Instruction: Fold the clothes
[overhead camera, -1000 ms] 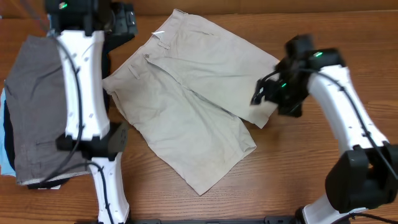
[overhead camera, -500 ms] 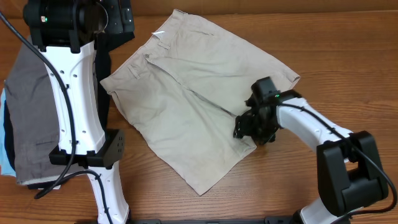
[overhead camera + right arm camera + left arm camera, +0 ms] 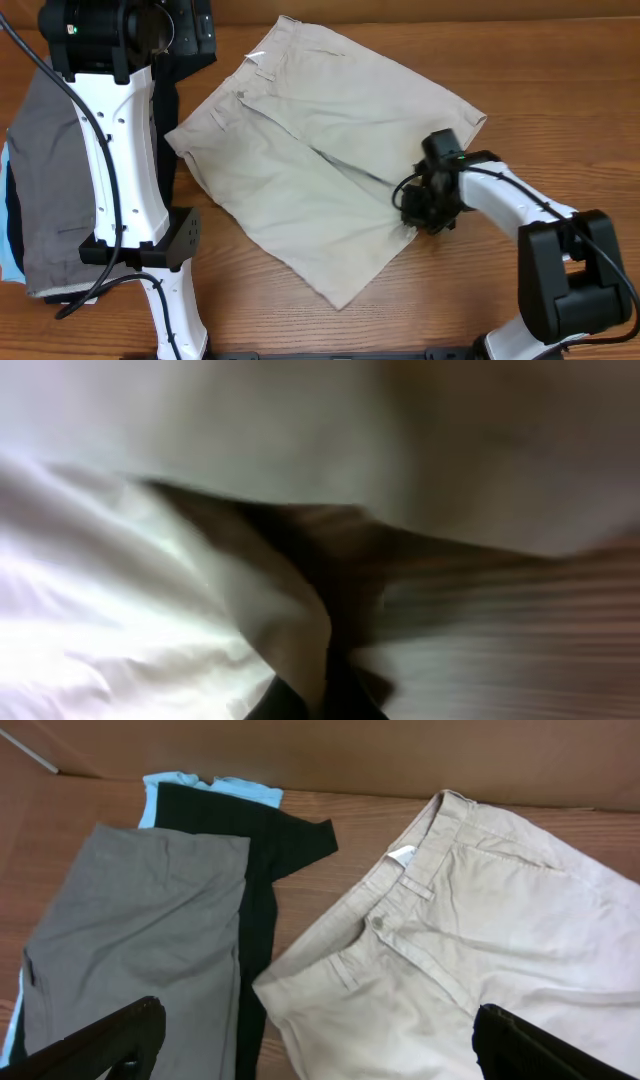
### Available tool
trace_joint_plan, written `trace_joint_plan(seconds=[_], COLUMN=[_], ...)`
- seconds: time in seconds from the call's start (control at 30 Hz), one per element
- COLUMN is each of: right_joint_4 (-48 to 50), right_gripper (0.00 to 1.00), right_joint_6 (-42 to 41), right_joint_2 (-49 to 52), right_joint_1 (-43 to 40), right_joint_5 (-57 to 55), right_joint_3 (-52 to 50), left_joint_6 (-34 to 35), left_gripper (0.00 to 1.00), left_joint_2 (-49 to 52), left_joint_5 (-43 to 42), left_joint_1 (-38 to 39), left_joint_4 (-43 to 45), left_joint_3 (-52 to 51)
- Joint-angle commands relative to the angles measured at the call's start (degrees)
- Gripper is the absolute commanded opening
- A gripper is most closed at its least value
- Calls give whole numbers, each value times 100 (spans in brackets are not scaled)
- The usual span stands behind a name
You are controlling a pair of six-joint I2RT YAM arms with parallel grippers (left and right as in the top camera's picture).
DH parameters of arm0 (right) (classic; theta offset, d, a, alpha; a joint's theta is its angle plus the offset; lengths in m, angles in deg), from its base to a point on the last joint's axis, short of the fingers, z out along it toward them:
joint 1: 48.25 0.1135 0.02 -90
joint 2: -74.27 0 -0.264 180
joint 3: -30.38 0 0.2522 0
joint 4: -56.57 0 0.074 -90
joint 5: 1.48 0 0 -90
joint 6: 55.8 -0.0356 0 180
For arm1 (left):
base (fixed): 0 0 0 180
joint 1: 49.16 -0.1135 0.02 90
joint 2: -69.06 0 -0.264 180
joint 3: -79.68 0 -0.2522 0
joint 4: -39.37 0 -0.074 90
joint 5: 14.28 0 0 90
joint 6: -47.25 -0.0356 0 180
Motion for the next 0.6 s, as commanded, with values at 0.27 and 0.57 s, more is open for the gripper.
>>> trace_joint_plan(seconds=[0.27, 0.57], right_joint_4=[1012, 809], right_gripper=[10, 82], right_joint_6=[308, 402], right_joint_2=[-59, -66], right_joint_1=[-2096, -2863], right_joint_5=[448, 868], right_joint_3=[17, 695], left_joint_6=[-417, -459], left_gripper=[100, 100], left_joint_2=[-2, -4], left_joint_5=[-37, -46], left_joint_1=[-4, -4], left_joint_4=[-9, -9], left_joint_3=[-92, -92])
